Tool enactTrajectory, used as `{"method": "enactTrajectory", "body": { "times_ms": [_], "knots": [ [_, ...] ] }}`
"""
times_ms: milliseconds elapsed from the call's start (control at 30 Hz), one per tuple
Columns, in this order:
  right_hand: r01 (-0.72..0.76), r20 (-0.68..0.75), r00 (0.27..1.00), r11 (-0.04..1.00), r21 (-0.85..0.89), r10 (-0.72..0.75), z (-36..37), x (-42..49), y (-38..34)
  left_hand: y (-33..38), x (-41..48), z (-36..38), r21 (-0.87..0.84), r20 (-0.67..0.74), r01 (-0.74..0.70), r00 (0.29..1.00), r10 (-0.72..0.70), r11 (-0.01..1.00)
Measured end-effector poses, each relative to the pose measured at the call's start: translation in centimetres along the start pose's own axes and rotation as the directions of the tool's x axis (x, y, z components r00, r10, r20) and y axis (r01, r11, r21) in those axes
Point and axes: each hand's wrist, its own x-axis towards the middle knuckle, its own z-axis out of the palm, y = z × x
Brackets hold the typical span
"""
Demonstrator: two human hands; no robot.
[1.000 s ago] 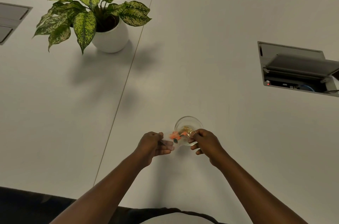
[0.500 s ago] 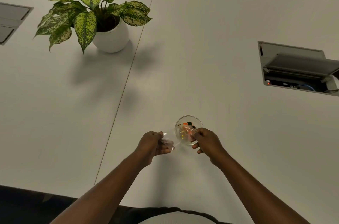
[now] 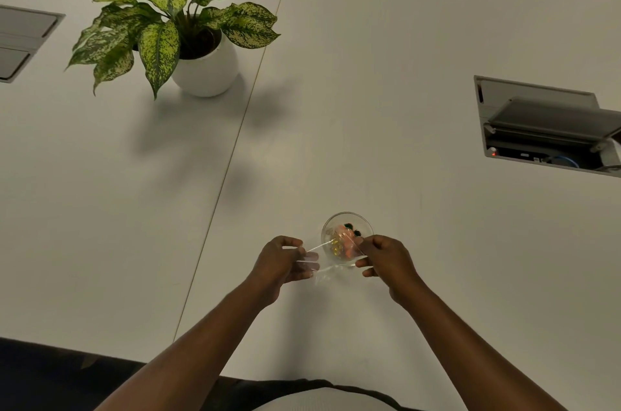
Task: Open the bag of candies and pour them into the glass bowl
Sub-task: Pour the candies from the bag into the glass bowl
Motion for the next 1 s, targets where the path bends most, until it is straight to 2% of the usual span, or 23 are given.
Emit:
{"method": "enactTrajectory", "body": {
  "times_ms": [133,267,400,600,733,833,900,1000],
  "knots": [
    [0.044,-0.010,0.999,0.998,0.038,-0.043,-0.3,0.0,-0.1,-0.1,-0.4,-0.1,-0.030,0.030,-0.032,0.999,0.033,0.999],
    [0.092,-0.017,0.996,0.986,0.137,-0.091,0.0,-0.5,-0.3,-0.6,-0.7,-0.4,-0.083,0.117,0.025,0.993,-0.016,0.996],
    [0.144,-0.059,0.989,0.977,0.158,-0.136,0.8,-1.1,-0.4,-1.4,-0.9,-0.5,-0.058,0.055,-0.043,0.997,0.047,0.997],
    [0.172,-0.040,0.985,0.966,0.192,-0.168,1.2,-2.0,-0.7,-2.6,-2.0,-1.2,0.049,0.010,-0.112,0.994,0.112,0.992],
    [0.180,0.007,0.983,0.972,0.149,-0.183,1.4,-2.5,-1.0,-2.3,-2.9,-1.7,0.258,-0.018,-0.142,0.988,0.151,0.956],
    [0.216,0.044,0.975,0.973,0.082,-0.220,2.0,-3.0,-1.1,-1.5,-3.4,-1.8,0.381,-0.046,-0.237,0.960,0.275,0.894],
    [0.241,0.083,0.967,0.970,0.010,-0.241,2.4,-3.4,-1.2,-0.9,-3.6,-1.8,0.431,-0.012,-0.310,0.937,0.349,0.847],
    [0.290,0.150,0.947,0.957,-0.028,-0.283,3.4,-4.0,-1.1,-0.1,-3.8,-1.9,0.406,0.058,-0.348,0.932,0.357,0.845]
  ]
}}
